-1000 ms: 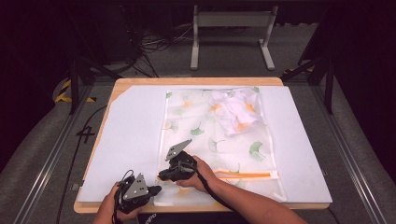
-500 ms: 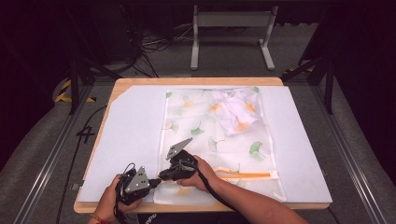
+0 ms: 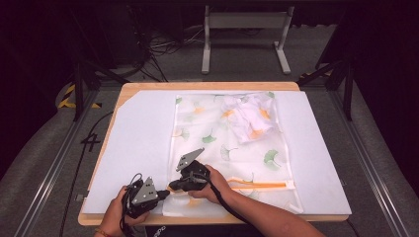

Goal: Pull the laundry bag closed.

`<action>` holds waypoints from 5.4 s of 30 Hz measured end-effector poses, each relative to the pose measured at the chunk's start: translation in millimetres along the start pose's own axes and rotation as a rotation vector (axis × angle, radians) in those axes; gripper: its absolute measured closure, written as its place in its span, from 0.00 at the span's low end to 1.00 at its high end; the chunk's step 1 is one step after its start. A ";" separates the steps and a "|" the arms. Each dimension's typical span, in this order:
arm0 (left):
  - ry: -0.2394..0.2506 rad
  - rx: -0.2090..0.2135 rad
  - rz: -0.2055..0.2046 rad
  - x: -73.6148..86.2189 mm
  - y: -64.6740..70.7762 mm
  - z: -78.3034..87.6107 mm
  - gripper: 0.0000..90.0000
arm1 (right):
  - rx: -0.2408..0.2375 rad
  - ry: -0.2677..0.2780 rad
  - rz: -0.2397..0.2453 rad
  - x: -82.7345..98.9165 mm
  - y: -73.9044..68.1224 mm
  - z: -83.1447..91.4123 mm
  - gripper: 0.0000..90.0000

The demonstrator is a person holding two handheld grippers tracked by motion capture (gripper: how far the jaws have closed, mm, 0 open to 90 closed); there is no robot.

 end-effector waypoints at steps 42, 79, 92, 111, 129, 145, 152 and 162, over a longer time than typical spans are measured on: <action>-0.003 0.011 0.029 0.1 -1.6 0.2 1.00 | 0.114 -0.042 0.154 4.8 -10.5 -1.8 1.00; 0.008 0.039 0.053 -4.7 0.0 -7.2 1.00 | 0.136 -0.037 0.179 6.1 -11.9 8.9 1.00; 0.021 0.047 0.092 -3.6 -0.8 -6.6 1.00 | 0.141 -0.025 0.178 8.0 -11.9 10.4 1.00; 0.027 0.057 0.119 -3.2 -1.9 -6.2 1.00 | 0.151 -0.033 0.234 9.4 -15.8 16.9 1.00; 0.029 0.076 0.127 -2.8 -3.3 -6.4 1.00 | 0.159 -0.048 0.238 7.2 -10.8 2.6 0.97; 0.032 0.078 0.133 -2.6 -3.3 -6.5 1.00 | 0.184 -0.047 0.307 5.3 -10.2 -0.8 1.00; 0.033 0.079 0.151 -2.3 -3.6 -6.3 1.00 | 0.202 -0.042 0.337 7.1 -13.5 3.3 1.00; 0.039 0.088 0.170 -1.9 -4.0 -6.4 1.00 | 0.208 -0.030 0.339 10.6 -17.2 7.6 1.00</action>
Point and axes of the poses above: each handheld gripper's, and its own axes: z roughly backward along the jaws, x roughly out of its underside, y roughly to its right, the point moved 7 cm from there along -z, roughly forward along the jaws, and after that the axes turned 12 degrees about z, right-handed, at the moved point
